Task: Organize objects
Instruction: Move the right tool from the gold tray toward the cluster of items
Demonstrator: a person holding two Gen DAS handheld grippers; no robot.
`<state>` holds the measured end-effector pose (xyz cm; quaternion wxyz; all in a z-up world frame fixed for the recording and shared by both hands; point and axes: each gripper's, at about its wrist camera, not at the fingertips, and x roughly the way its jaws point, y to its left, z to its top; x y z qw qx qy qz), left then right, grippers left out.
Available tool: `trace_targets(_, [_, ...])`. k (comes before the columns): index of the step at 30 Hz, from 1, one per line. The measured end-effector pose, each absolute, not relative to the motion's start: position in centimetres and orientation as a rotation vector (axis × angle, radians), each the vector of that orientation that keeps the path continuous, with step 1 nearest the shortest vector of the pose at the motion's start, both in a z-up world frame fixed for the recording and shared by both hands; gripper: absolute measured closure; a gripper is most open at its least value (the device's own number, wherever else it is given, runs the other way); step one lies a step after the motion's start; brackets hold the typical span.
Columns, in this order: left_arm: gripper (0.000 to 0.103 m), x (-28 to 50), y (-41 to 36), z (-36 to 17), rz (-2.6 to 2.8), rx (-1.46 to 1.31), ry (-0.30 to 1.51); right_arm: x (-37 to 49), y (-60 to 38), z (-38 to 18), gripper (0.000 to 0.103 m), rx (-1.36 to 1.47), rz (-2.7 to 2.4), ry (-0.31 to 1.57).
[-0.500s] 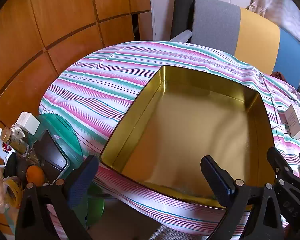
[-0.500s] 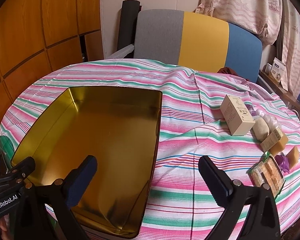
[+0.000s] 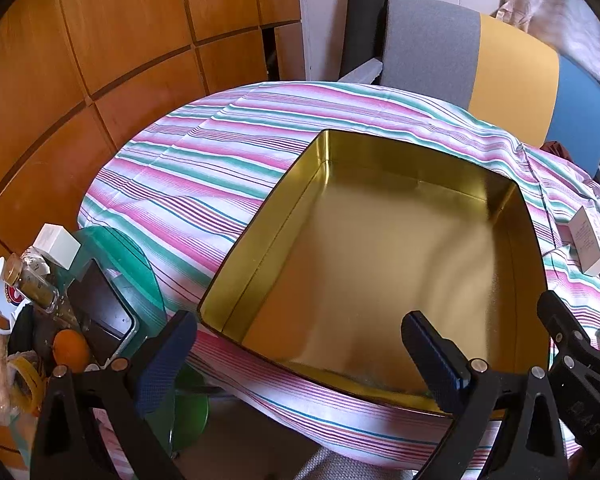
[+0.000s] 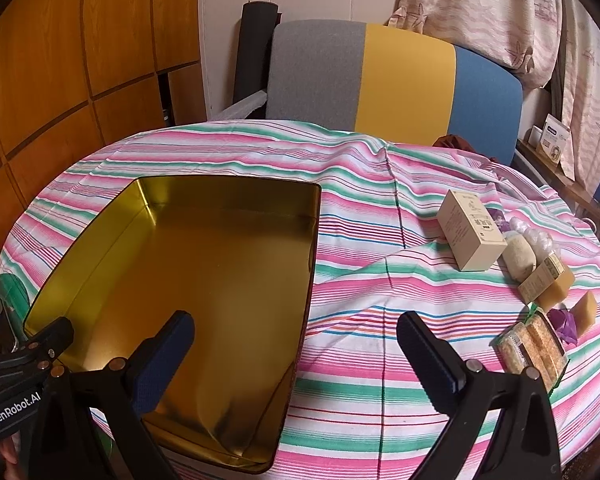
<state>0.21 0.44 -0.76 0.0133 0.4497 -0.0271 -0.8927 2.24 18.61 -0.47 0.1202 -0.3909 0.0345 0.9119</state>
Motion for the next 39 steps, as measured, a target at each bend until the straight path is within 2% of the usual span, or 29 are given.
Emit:
trace_targets(15, [0.0,2.5,3.3,-1.2,-2.929,1.483,-0.064,4.9,22.2,0.9,0.0,-1.069,2.675,0.162])
trace_targets(19, [0.0,3.3,4.1,-1.7,-3.017,1.62,0.071,6.6,24.3,0.4,0.0,-1.061,2.657,0.13])
trace_targets(22, [0.0,4.2,5.1,-2.0,-3.038,1.682,0.143,8.0,27.1,-0.9,0.002,-1.1,2.631,0.172])
trace_targets(23, [0.0,4.5,5.6,-2.0,-3.049,1.678,0.135,8.4,28.0,-1.2,0.005,-1.109,2.614,0.183])
trace_targets(28, [0.0,7.1,8.8,-1.6,-3.123,1.571,-0.125,11.0,34.4,-2.8,0.013,-1.106,2.508,0.246])
trace_targets(31, [0.0,7.8,10.2,-1.8,-3.173,1.633,-0.166,12.1,37.9,-3.4,0.015,-1.089,2.485,0.31])
trace_targets(33, [0.0,8.1,11.1,-2.2,-3.184,1.705,-0.206,12.6,39.6,-4.0,0.02,-1.106,2.481,0.357])
trace_targets(39, [0.0,9.5,12.9,-2.3,-3.215,1.679,-0.337,13.1,41.6,-6.1,0.023,-1.157,2.439,0.445])
